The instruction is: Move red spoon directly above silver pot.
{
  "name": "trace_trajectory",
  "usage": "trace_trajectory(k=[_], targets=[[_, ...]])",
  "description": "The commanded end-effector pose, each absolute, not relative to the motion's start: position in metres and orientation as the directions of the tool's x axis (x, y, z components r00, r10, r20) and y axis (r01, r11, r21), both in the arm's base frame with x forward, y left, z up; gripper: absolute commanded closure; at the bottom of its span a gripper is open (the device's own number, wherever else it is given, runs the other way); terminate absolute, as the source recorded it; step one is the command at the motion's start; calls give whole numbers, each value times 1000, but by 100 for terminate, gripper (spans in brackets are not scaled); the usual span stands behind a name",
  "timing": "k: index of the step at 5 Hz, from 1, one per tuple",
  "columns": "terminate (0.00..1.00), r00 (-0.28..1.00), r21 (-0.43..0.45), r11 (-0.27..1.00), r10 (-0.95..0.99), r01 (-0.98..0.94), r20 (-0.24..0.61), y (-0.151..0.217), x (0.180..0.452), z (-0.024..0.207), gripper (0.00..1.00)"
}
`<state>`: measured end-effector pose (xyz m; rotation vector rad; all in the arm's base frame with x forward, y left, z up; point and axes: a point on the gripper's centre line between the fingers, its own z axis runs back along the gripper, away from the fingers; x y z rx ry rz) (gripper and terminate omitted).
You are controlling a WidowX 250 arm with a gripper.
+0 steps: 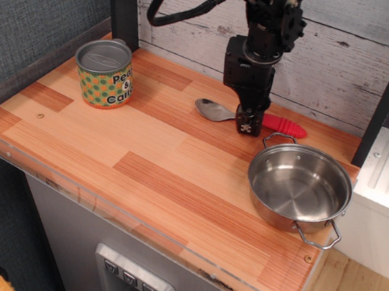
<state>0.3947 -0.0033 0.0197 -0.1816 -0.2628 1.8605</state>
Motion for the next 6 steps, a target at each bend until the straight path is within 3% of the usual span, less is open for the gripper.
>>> trace_trajectory(k=[1, 2, 3, 5, 6], targets=[[0, -317, -398, -305, 948, -865, -38, 7, 389, 80, 0], [0, -300, -379, -278, 954, -883, 0, 14, 380, 102, 0], [0, -204, -294, -178, 977, -939, 60, 22, 367, 116, 0], [0, 93, -158, 102, 994, -982, 64, 63, 337, 123, 0], [0, 206, -137, 223, 970, -965, 129, 88, 323, 127, 0]])
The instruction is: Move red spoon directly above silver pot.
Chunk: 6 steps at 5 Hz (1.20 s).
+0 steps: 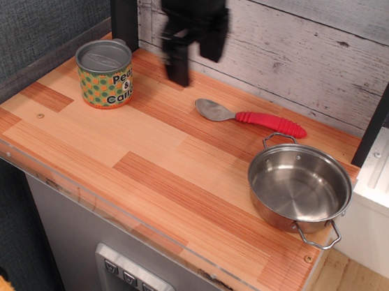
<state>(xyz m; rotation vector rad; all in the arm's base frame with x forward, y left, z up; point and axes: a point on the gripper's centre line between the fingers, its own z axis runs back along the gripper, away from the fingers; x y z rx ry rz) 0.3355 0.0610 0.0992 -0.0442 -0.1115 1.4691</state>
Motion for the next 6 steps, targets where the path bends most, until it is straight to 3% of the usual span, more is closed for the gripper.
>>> trace_trajectory(k=[1, 3, 4, 6], targets=[[0, 285, -97, 302, 945, -948, 158, 114, 306, 129, 0], [0, 349, -25, 359, 918, -933, 189, 161, 266, 127, 0], [0, 389, -17, 395, 912, -919, 132, 178, 245, 121, 0], [0, 373, -12, 379, 915, -925, 154, 188, 229, 118, 0]])
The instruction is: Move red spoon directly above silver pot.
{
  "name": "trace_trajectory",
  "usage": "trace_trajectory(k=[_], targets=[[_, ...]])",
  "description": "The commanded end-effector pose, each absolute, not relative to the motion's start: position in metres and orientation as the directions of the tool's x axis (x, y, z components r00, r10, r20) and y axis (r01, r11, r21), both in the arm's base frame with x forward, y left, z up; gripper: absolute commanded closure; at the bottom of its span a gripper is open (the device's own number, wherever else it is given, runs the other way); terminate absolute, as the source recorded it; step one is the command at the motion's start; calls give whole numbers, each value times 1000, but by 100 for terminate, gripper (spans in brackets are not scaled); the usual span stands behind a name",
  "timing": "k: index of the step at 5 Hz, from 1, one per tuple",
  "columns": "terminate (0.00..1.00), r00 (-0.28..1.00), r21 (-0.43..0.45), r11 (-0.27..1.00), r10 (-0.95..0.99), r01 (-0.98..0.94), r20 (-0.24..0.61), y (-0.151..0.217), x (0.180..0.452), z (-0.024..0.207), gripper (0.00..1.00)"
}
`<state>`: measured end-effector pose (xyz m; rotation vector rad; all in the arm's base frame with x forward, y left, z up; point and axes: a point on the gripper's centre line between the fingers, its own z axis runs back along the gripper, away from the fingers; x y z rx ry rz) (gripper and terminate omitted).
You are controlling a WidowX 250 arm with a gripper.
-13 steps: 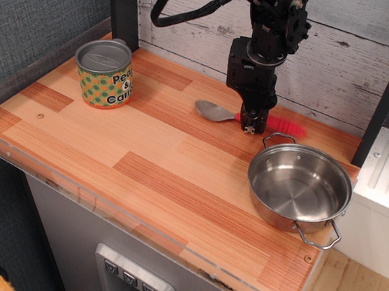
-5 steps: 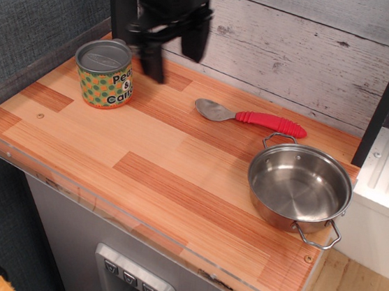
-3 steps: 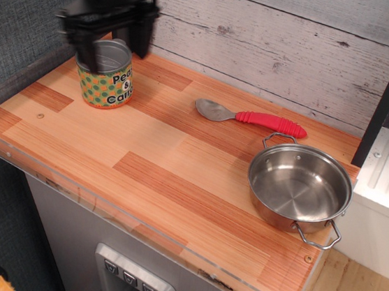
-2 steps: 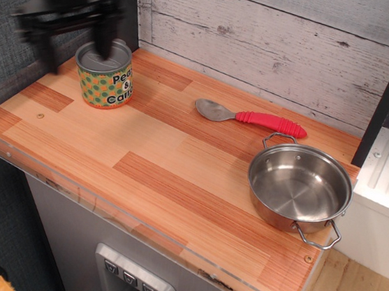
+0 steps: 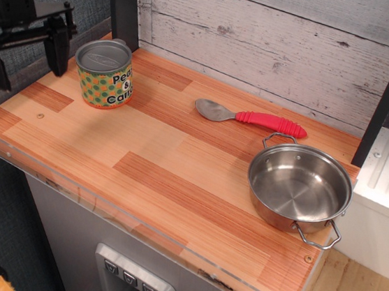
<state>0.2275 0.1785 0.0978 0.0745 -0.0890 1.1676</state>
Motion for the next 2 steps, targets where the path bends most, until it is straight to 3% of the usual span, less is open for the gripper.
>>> trace_trajectory(k=[1, 2], targets=[[0, 373, -12, 379, 915, -925, 154, 188, 229, 118, 0], [100, 373, -12, 379, 915, -925, 154, 188, 229, 118, 0]])
